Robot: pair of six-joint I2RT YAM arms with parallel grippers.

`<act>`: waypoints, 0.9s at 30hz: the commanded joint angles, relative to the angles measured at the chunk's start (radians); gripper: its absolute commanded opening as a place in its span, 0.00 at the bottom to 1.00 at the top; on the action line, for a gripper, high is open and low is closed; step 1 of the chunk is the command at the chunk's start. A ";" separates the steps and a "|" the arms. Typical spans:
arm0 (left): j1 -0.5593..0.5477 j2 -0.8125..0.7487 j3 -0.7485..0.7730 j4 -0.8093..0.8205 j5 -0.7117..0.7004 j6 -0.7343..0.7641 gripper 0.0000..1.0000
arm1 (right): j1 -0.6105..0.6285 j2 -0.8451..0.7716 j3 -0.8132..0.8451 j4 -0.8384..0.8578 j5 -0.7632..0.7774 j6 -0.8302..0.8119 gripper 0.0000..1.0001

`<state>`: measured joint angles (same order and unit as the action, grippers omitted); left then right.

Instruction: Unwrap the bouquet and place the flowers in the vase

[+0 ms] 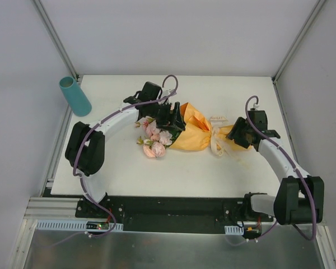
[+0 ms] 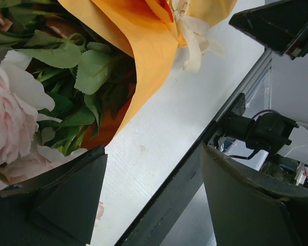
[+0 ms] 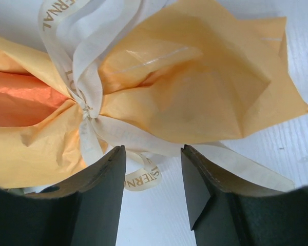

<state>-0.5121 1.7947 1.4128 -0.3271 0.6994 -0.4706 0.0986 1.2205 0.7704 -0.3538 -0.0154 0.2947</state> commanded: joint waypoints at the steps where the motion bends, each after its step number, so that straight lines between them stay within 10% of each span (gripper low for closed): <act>1: -0.016 0.043 0.029 0.000 0.002 0.027 0.75 | -0.045 0.062 0.079 -0.011 -0.184 -0.088 0.54; 27: -0.052 0.143 0.044 0.022 0.025 0.104 0.66 | -0.092 0.303 0.155 -0.030 -0.403 -0.195 0.68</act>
<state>-0.5632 1.9221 1.4200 -0.3229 0.6991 -0.3992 0.0097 1.4899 0.8883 -0.4137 -0.3359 0.1230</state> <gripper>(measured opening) 0.674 0.675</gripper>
